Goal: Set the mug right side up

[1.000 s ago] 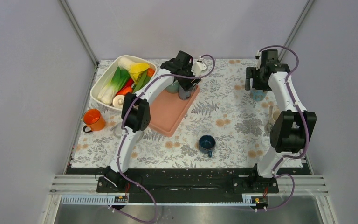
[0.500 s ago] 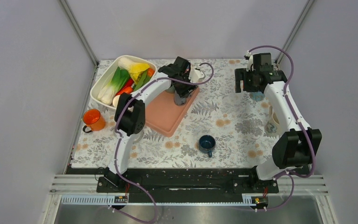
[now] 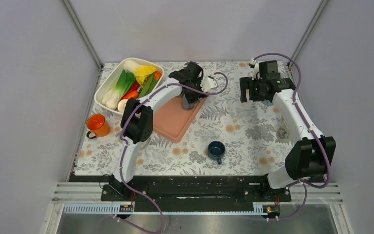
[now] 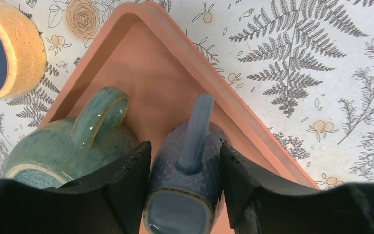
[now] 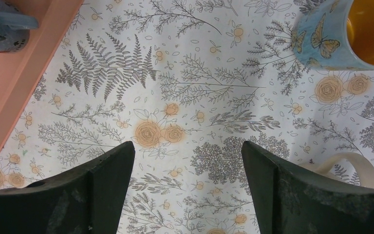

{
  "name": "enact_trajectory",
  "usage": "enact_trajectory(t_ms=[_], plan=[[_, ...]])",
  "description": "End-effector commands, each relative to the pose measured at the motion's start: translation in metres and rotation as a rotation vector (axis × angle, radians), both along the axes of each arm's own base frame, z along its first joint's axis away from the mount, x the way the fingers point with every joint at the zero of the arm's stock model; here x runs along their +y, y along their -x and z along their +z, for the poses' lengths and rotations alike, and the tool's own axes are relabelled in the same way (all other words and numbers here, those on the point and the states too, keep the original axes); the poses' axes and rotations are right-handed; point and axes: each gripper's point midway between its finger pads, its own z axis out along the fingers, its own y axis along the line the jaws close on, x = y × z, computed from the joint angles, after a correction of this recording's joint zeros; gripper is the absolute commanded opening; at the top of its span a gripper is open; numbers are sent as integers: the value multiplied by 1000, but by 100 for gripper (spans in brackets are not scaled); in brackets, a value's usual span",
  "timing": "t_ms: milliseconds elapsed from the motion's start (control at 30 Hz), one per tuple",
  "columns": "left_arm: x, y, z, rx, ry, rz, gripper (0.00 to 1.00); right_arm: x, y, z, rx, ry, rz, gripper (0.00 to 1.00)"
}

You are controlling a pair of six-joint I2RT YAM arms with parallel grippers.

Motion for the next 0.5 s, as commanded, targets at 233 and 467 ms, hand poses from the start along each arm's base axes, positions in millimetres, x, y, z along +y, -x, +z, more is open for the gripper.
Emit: enact_trajectory(t_ms=[233, 467], plan=[[-1, 26, -10, 76, -60, -107, 74, 9, -1, 17, -78, -32, 25, 90], [0, 28, -14, 101, -82, -139, 72, 11, 1, 15, -77, -42, 33, 91]])
